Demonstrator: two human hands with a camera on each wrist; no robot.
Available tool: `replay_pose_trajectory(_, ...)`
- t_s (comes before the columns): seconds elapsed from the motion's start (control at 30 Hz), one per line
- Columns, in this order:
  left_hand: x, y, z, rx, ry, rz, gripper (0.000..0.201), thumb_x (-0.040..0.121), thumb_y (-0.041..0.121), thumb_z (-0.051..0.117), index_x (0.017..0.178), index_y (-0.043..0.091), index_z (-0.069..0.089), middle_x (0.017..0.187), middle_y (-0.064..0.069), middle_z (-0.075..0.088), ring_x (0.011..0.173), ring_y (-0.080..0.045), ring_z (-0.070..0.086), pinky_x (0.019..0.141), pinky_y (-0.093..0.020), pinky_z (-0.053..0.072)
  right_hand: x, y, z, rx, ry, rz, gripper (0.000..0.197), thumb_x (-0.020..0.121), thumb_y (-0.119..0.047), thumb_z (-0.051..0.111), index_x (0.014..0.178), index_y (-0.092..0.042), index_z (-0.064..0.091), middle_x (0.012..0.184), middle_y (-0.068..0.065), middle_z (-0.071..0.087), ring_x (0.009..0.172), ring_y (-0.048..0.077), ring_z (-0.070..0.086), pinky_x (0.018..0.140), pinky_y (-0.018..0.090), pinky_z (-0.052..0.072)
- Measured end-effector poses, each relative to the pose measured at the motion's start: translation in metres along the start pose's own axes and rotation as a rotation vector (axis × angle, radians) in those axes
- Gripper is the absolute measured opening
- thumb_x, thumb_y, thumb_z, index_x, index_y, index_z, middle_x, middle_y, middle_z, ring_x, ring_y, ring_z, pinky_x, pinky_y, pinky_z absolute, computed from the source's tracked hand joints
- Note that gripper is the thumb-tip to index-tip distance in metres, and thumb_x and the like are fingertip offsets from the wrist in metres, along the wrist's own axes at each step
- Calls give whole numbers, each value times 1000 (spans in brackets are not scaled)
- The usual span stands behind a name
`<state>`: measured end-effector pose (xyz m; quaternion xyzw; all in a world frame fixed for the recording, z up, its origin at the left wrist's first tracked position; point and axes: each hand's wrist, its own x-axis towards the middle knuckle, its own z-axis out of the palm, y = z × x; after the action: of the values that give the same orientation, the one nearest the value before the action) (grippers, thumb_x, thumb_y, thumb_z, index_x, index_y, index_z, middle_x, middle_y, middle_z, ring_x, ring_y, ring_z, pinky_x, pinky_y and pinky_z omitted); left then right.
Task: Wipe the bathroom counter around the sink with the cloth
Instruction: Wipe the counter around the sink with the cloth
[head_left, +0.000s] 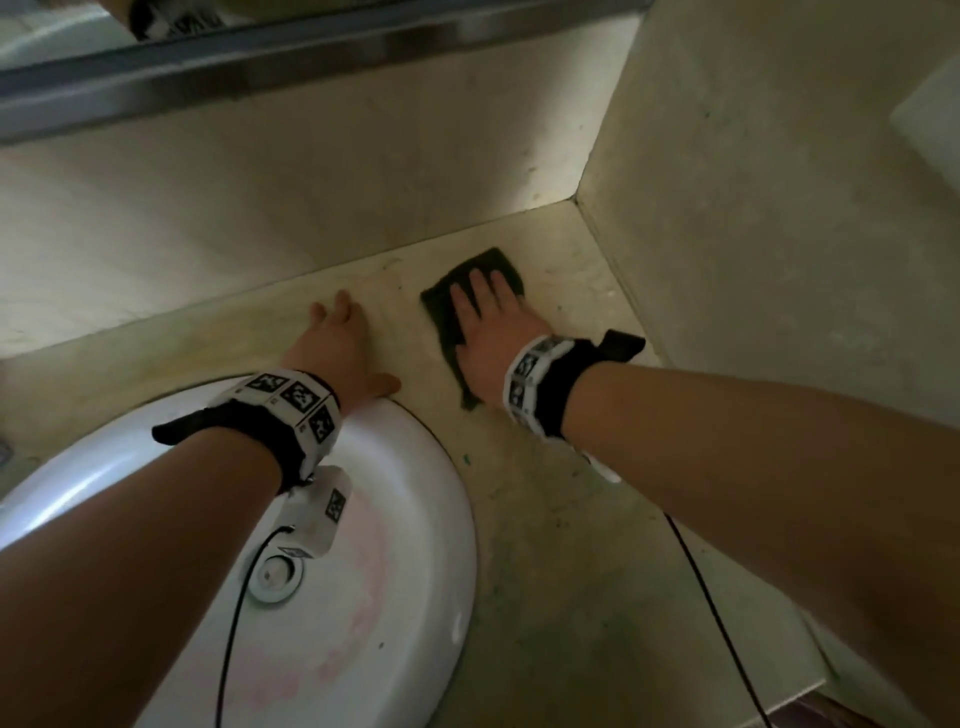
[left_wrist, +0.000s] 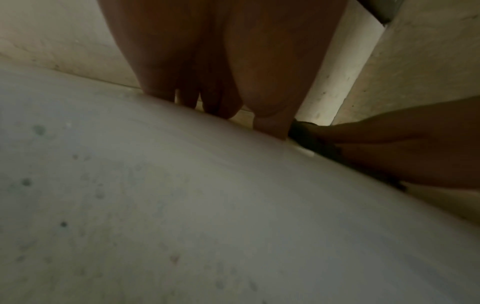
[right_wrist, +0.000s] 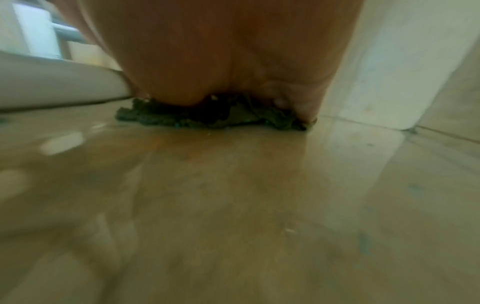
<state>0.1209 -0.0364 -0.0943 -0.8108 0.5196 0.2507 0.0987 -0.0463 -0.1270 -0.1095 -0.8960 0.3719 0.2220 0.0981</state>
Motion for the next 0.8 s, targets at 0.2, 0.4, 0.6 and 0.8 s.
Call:
replay_pose_trajectory(0.2, 0, -1, 1, -10, -1, -3, 104, 81, 46, 67, 151, 8, 0, 160, -4, -9, 147, -31, -2, 115, -43, 21, -6, 57, 5, 34, -15, 151, 71, 98, -37, 27, 150, -9, -12, 157, 16, -14, 145, 35, -8, 119, 44, 2)
replay_pose_trajectory(0.4, 2, -2, 1, 17, -11, 0, 105, 81, 48, 66, 151, 8, -1, 160, -4, -9, 146, -31, -2, 115, -45, 23, -72, 62, 24, 26, -29, 200, 67, 98, -31, 23, 149, -5, -13, 157, 18, -15, 145, 36, -8, 120, 45, 2)
replay_pose_trajectory(0.6, -2, 0, -1, 18, -24, 6, 104, 83, 48, 64, 151, 6, -2, 159, -5, -10, 146, -33, -3, 116, -47, 23, -130, 24, 50, 102, -79, -117, 74, 97, -16, 41, 151, -17, -9, 157, 4, -18, 145, 22, -15, 118, 34, -1)
replay_pose_trajectory(0.8, -3, 0, 2, 25, -16, 5, 100, 84, 48, 62, 151, 8, 0, 160, -4, -9, 146, -33, -3, 116, -47, 22, -52, 19, 14, 217, 39, -132, 76, 92, 1, 46, 151, -13, 1, 159, 8, -6, 147, 23, -5, 118, 32, 1)
